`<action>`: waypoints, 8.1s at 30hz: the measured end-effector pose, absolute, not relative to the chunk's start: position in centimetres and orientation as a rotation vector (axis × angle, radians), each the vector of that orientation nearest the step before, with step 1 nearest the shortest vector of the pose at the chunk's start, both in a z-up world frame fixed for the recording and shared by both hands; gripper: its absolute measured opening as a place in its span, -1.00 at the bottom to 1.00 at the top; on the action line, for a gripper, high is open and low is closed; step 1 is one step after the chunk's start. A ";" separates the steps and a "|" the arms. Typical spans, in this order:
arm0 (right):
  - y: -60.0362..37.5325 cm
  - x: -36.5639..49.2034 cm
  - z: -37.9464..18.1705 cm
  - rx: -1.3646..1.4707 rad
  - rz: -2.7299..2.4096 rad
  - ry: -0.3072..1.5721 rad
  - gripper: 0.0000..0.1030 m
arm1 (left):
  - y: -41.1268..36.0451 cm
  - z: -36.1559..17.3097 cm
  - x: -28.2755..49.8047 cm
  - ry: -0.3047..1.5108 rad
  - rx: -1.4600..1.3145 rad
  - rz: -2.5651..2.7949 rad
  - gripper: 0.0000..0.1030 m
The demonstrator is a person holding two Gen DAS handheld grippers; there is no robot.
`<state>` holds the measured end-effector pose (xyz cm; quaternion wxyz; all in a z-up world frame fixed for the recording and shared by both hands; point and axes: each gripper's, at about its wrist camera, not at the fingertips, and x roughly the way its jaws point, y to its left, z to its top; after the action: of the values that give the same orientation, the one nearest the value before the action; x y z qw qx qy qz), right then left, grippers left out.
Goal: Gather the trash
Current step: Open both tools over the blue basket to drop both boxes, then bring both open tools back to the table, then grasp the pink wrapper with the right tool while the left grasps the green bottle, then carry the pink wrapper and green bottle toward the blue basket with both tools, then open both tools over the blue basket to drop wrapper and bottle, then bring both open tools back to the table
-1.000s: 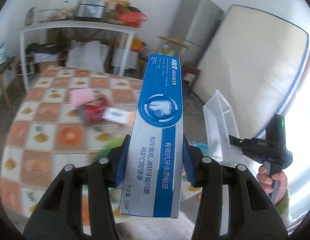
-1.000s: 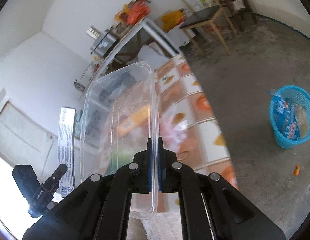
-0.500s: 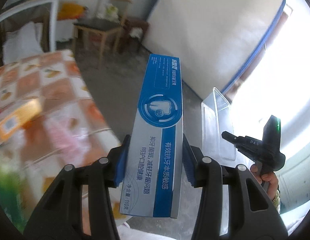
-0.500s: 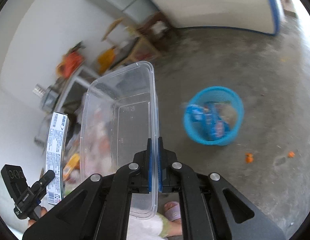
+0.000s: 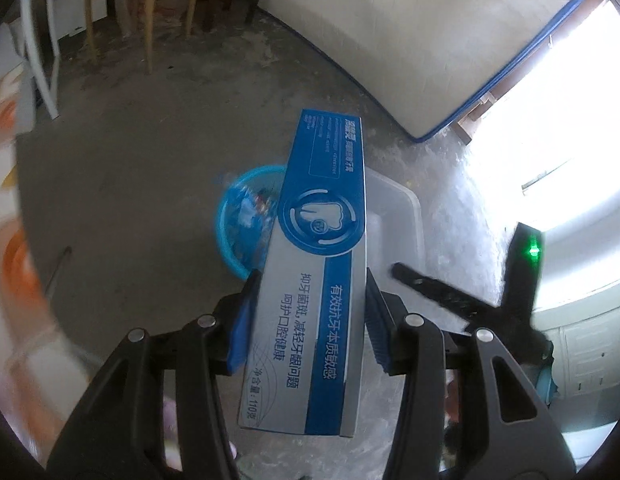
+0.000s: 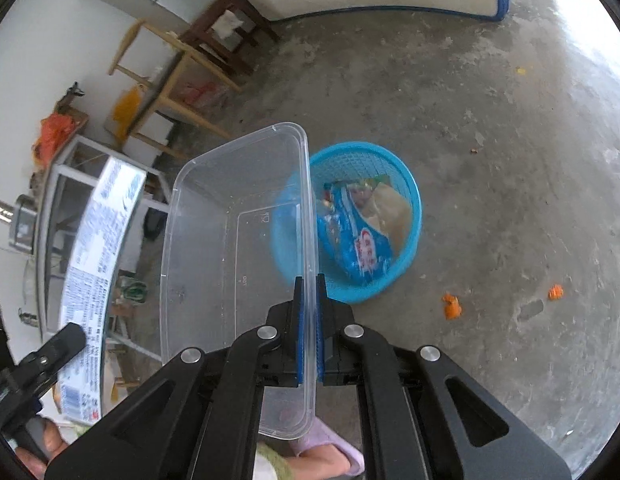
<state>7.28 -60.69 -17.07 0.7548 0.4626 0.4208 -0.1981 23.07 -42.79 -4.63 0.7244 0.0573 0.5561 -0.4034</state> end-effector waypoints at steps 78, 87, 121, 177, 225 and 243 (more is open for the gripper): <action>-21.4 22.4 -5.4 0.180 0.175 1.134 -0.25 | 0.6 -1.6 19.1 1.051 0.086 -0.336 0.20; -21.7 19.4 -4.9 0.218 0.241 1.132 -0.36 | 4.7 -1.2 14.2 1.099 -0.068 -0.290 0.13; -20.4 17.8 -5.3 0.227 0.293 1.151 -0.35 | 4.9 -1.3 13.6 1.157 -0.055 -0.327 0.15; -50.0 4.4 -2.5 0.725 -0.182 0.843 -0.44 | -20.9 5.7 16.9 1.015 -0.021 -0.891 0.14; -50.1 5.2 -9.7 0.739 -0.283 0.888 0.47 | -15.0 5.3 15.3 0.870 -0.073 -0.807 0.61; -25.2 19.2 0.0 0.516 0.323 0.928 0.48 | 6.4 2.7 9.9 0.792 -0.174 -0.372 0.61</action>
<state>19.17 -25.24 0.00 0.8500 0.2450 0.4405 0.1532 9.86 6.42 2.72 0.9021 -0.0841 0.3831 -0.1800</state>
